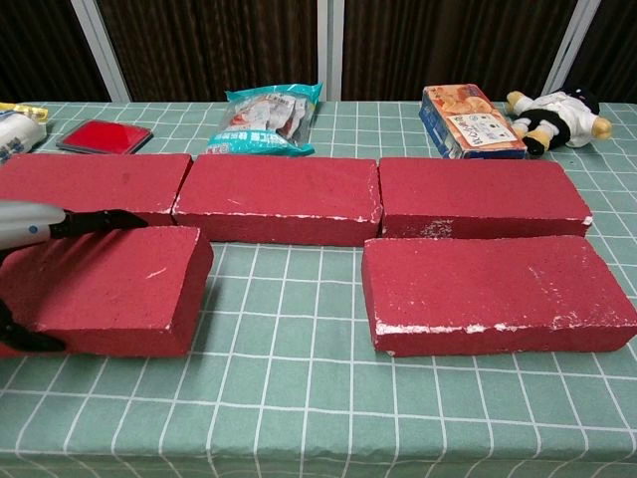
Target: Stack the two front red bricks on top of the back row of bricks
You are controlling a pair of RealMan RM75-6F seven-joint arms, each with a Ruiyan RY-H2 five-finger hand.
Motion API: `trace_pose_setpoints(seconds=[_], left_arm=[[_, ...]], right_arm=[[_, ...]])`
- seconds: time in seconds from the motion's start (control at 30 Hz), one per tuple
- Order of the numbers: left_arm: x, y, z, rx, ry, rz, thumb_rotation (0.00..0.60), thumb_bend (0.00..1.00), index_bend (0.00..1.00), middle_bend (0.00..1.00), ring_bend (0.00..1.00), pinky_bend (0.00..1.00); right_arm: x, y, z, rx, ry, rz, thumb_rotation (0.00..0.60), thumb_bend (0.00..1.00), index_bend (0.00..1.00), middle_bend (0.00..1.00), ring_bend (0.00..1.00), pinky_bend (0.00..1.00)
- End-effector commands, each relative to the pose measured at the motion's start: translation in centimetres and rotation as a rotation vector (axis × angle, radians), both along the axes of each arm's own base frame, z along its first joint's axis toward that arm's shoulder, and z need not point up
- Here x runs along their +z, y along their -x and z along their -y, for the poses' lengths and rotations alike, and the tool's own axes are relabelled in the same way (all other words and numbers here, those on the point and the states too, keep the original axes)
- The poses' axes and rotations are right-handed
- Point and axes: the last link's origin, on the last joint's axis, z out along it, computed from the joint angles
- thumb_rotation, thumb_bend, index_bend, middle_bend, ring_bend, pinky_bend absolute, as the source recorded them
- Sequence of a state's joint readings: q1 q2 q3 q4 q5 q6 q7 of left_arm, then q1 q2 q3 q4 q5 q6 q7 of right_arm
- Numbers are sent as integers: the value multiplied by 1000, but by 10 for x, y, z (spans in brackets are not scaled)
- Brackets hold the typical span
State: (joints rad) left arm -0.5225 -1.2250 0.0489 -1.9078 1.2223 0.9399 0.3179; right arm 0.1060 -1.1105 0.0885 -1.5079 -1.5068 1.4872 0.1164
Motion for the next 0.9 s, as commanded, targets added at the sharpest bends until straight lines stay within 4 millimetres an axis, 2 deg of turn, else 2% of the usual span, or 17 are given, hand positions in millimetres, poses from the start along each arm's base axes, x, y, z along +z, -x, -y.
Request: trace_pose_setpoints(seconds=[0.03,0.1,0.23,0.47,0.73,0.9], left_arm=[[18,-17,-7,-58,-40,-5,600,249,24,134,101,0],[25,-25,-16,-74,-56,-6,600,249,24,134,101,0],[38,-40,-51,-74,-87,3,600,248,24,134,100,0],[39,-54,-111,-40,-79,-10,600,247,24,133,100,0],[20,-62,-146,39,-31,-16,600,247,24,124,92,0],[10,-67,-153,45,-13,-31,600,247,24,124,83,0]], right_arm=[[1,-1,0,3,0,2,600,0,0,0,0,0],[2,-2,0,7,4,4,600,0,0,0,0,0],[8,-4,1,15,22,7,600,0,0,0,0,0],[18,-10,1,28,54,13,600,0,0,0,0,0],[15,-8,2,12,39,16,600,0,0,0,0,0],[14,-6,3,13,42,19,600,0,0,0,0,0]])
